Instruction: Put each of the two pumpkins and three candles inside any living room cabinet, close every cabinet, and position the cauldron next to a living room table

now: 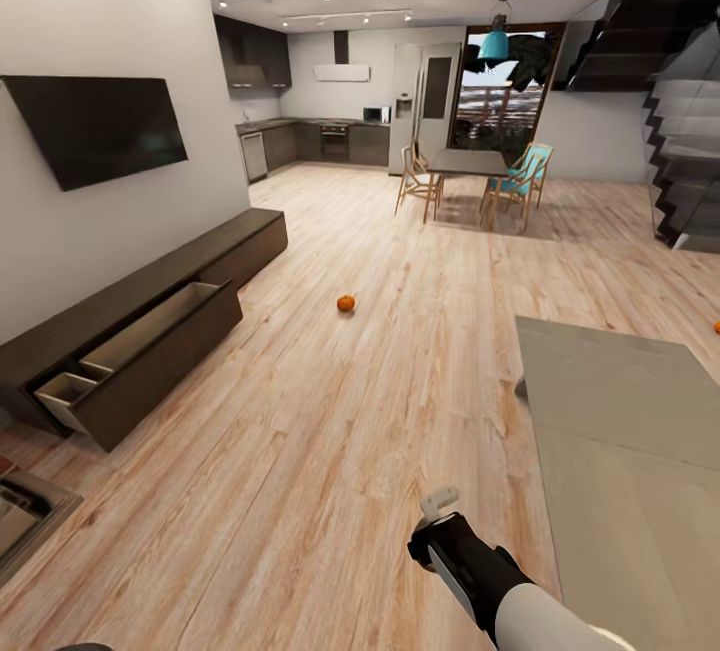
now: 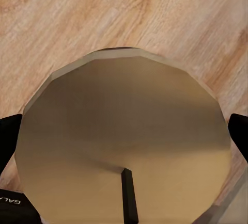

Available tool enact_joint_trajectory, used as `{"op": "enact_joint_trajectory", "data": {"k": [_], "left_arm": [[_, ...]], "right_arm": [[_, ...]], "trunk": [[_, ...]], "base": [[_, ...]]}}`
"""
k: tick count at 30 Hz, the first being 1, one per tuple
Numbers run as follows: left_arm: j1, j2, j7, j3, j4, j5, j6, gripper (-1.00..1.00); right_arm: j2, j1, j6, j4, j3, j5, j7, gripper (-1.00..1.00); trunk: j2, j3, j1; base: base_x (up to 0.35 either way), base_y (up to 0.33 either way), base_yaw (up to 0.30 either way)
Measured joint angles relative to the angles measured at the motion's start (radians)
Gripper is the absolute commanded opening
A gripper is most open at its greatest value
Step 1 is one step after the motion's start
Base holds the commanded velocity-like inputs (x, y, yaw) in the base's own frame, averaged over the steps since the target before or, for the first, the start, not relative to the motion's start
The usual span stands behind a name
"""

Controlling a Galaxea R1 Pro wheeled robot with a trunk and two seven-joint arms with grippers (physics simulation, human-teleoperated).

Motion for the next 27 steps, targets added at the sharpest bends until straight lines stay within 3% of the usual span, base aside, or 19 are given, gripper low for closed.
{"op": "enact_joint_trajectory", "data": {"k": [27], "left_arm": [[0.000, 0.000, 0.000, 0.000, 0.000, 0.000, 0.000, 1.00]], "right_arm": [[0.000, 0.000, -0.001, 0.000, -0.001, 0.000, 0.000, -1.00]], "trunk": [[0.000, 0.043, 0.000]], "base": [[0.000, 0.000, 0.000]]}}
